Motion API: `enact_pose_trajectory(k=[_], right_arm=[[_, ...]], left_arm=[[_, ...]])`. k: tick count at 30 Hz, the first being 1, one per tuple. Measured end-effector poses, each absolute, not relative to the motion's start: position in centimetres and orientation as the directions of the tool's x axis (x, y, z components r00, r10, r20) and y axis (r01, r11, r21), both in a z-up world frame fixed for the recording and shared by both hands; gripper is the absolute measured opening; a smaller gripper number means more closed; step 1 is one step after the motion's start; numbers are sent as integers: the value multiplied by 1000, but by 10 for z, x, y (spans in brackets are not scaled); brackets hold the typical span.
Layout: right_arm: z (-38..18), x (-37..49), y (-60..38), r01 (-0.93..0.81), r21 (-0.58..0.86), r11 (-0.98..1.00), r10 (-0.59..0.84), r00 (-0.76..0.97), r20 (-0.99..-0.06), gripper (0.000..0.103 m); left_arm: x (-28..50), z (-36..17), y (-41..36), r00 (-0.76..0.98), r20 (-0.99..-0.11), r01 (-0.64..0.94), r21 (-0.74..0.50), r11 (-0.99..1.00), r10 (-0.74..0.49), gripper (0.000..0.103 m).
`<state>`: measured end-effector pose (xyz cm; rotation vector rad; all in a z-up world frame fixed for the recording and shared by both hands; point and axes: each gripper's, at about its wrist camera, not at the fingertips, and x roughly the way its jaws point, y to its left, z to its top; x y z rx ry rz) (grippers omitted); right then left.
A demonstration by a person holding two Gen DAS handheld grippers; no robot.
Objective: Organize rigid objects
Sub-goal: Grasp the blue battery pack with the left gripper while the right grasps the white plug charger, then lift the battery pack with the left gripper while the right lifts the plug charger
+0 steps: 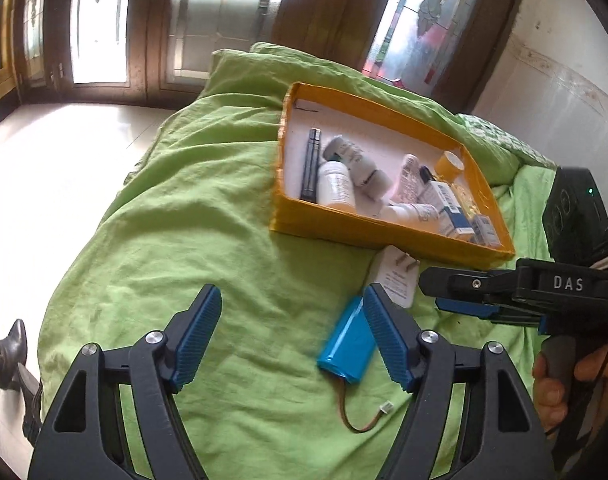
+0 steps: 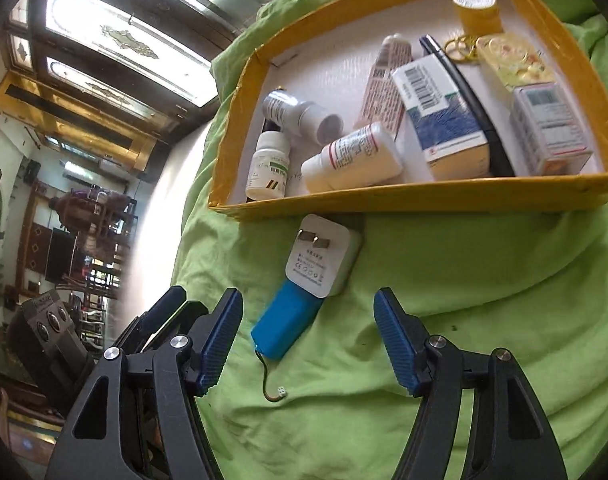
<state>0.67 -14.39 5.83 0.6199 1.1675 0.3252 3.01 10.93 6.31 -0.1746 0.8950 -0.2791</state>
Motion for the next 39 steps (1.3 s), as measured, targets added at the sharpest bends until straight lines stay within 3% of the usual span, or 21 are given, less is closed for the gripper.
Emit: enact_pose_trajectory(k=[6, 7, 9, 10, 16, 21, 24, 26, 28, 39], right_arm=[[32, 42, -121, 233, 522, 820, 426, 361, -830, 63], [32, 47, -116, 226, 491, 841, 400, 352, -846, 62], [36, 52, -103, 162, 400, 902, 334, 327, -884, 45], [38, 52, -99, 116, 371, 921, 318, 324, -891, 42], [54, 26, -129, -8, 385, 923, 366, 329, -871, 38], [78, -4, -153, -71, 289, 955, 294, 377, -878, 37], [75, -12, -165, -48, 302, 952, 297, 376, -877, 37], [69, -9, -168, -24, 307, 951, 293, 379, -878, 37], [61, -3, -169, -4, 334, 943, 312, 366, -877, 37], [37, 13, -160, 19, 359, 933, 329, 359, -873, 37]], left_arm=[[33, 59, 127, 606, -728, 116, -317, 941, -320, 73], [34, 58, 125, 603, -730, 123, -313, 942, -321, 73], [33, 57, 116, 594, -736, 155, -293, 944, -326, 73], [32, 57, 109, 589, -738, 179, -277, 944, -328, 73], [22, 55, 56, 530, -756, 383, -192, 904, -385, 73], [22, 32, 21, 463, -831, 466, -68, 882, -308, 73], [25, 20, 17, 440, -862, 454, -27, 891, -250, 57], [25, 22, 19, 435, -858, 455, -55, 889, -275, 44], [27, 22, 22, 409, -857, 452, -108, 886, -313, 38], [35, 13, 7, 396, -857, 431, -144, 891, -330, 36]])
